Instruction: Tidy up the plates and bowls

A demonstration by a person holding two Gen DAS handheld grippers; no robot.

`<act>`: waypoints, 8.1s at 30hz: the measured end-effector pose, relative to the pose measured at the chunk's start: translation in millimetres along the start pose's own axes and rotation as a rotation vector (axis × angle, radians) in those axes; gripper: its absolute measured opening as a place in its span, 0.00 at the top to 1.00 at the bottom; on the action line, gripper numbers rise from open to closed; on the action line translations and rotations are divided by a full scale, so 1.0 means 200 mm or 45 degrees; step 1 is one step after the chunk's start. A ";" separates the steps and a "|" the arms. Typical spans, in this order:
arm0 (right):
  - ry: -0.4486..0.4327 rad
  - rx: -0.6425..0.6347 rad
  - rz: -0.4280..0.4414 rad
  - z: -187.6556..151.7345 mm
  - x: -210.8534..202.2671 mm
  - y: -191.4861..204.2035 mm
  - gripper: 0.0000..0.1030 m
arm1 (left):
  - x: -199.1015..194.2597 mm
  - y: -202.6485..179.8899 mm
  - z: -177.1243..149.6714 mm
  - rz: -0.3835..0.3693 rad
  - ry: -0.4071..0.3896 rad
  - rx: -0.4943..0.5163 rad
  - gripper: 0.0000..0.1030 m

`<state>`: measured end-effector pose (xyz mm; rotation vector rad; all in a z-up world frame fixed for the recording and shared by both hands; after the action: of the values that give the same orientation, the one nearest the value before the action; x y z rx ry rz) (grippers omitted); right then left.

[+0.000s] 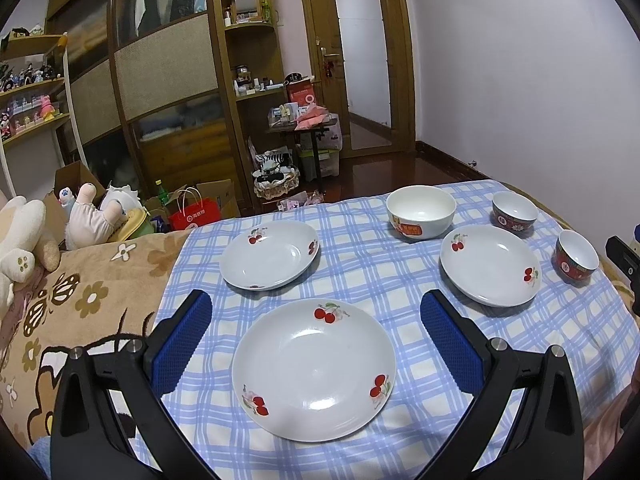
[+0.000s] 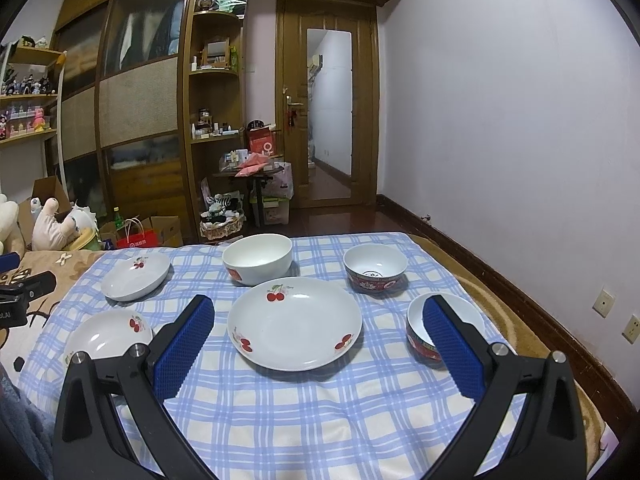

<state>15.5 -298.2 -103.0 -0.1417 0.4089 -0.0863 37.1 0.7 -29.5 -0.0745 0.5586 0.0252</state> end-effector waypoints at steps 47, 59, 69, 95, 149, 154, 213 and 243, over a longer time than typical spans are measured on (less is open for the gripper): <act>0.004 -0.005 -0.001 0.02 -0.02 0.00 0.00 | 0.03 -0.02 -0.05 0.005 0.027 0.023 0.01; 0.002 -0.006 0.000 0.02 -0.02 0.00 0.00 | 0.04 -0.02 -0.05 0.003 0.034 0.025 0.01; 0.025 -0.030 -0.019 0.04 -0.04 0.00 0.00 | 0.11 0.02 -0.10 -0.018 0.170 0.004 0.01; 0.160 -0.058 0.280 0.25 0.24 0.51 0.00 | 0.46 0.12 0.10 -0.037 0.398 0.024 0.01; 0.724 -0.119 0.722 -0.32 0.82 1.08 0.65 | 1.06 0.53 -0.39 0.291 1.111 -0.236 0.55; 0.716 -0.146 0.775 -0.31 0.80 1.13 0.86 | 1.06 0.56 -0.38 0.288 1.109 -0.256 0.62; 0.861 -0.011 0.346 -0.36 0.52 0.38 0.91 | 0.66 -0.18 -0.47 -0.327 1.085 -0.068 0.78; 0.991 0.038 0.285 -0.52 0.59 0.32 0.89 | 0.71 -0.32 -0.56 -0.318 1.120 0.003 0.78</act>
<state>84.8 -260.2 -254.2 -0.0255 1.1962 0.0794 101.3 -70.3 -195.9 -0.1540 1.4242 -0.2640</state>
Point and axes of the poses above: each gripper's, at about its wrist camera, not at the fingertips, and x roughly the way its jaws point, y to its left, z to its top, the point moved 5 cm from there along x, roughly the way its jaws point, and after that the axes turned 11 degrees about -x, right-handed, at the moved point
